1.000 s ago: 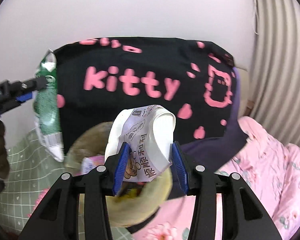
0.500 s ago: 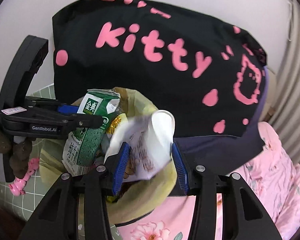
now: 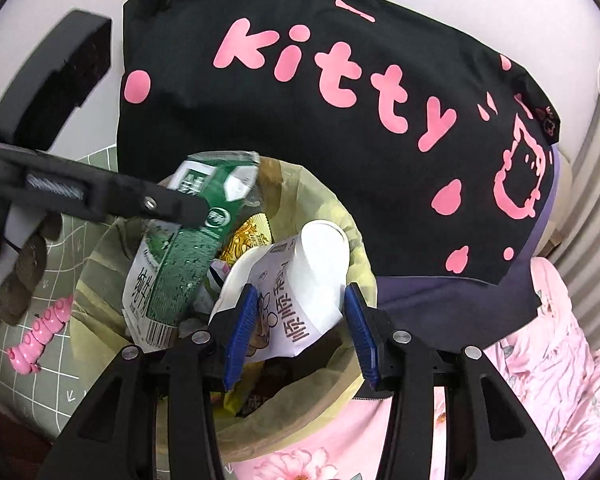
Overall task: Collect trash
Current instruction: 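Open both grippers to drop the cup and carton into the bag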
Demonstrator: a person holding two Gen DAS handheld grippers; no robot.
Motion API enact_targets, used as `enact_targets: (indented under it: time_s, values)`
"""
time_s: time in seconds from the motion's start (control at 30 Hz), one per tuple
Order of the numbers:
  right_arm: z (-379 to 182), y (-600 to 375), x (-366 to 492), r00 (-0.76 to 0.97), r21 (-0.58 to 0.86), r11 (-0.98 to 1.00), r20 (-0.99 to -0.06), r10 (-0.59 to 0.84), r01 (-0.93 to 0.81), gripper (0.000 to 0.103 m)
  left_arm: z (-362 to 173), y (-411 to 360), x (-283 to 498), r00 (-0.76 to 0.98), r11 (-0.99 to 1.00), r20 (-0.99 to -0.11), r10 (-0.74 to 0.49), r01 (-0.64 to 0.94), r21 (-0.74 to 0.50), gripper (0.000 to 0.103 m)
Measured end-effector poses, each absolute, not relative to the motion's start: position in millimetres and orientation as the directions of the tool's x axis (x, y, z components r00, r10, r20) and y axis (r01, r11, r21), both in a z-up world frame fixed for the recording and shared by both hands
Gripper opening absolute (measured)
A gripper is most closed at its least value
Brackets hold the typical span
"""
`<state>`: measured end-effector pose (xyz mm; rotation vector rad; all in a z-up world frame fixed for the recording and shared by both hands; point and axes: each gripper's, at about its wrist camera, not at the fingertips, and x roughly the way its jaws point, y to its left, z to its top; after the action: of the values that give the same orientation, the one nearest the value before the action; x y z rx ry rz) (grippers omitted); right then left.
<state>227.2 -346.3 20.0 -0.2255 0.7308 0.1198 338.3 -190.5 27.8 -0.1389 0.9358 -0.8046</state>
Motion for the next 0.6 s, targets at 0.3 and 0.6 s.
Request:
enact_targets:
  time_s: [0.3,0.6]
  values:
    - [32,-345,201,0.779,-0.115,0.990,-0.627,-0.011,-0.079,0.053,59,-152,284,0.495,0.764,-0.594,-0.634,0.518,-0.384,0.069]
    - [55,-308,135,0.817,0.021,0.993,-0.567,0.107,-0.116,0.053,58,-77,173,0.717,0.934,-0.599,-0.356,0.283,-0.217,0.070]
